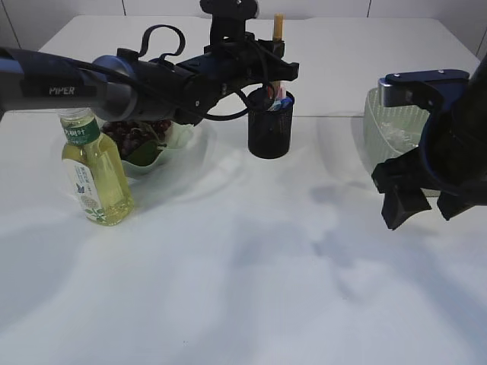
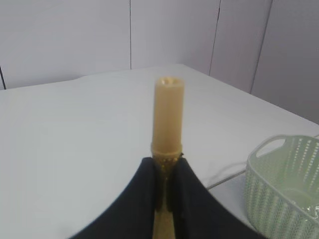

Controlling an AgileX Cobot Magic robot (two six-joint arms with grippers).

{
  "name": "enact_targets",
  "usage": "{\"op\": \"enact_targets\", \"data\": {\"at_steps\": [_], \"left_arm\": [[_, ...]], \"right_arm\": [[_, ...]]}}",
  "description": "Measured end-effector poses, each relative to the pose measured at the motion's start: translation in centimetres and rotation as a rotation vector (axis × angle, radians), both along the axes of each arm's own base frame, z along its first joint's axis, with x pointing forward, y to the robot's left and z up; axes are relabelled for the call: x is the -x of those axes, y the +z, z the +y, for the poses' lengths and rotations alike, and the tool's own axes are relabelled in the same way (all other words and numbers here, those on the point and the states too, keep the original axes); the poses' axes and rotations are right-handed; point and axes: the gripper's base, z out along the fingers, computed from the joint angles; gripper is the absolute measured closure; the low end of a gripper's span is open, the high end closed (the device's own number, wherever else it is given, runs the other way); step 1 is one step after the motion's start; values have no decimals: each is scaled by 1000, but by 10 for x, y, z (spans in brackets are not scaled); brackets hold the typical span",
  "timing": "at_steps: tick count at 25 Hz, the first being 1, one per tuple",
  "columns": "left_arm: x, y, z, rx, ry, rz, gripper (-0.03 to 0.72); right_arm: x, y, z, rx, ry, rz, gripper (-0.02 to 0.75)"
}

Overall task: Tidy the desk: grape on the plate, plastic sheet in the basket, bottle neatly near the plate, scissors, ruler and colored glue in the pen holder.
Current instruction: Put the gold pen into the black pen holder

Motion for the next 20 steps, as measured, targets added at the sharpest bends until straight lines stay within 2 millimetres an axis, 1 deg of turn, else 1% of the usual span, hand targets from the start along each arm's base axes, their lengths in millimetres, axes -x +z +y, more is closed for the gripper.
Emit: {"op": "enact_targets", "data": {"at_steps": [6, 13, 18, 20], "left_arm": [[-3, -11, -1, -16, 3, 27, 640], [-10, -12, 10, -22, 24, 31, 638], [-12, -13, 9, -19, 25, 30, 637], [-14, -18, 8, -20, 25, 34, 637]], "right_arm": [[-2, 1, 0, -2, 8, -26, 163], [-4, 1, 1, -10, 10, -50, 163], [-5, 1, 1, -11, 11, -56, 163], [-5, 1, 1, -11, 11, -56, 163]]}}
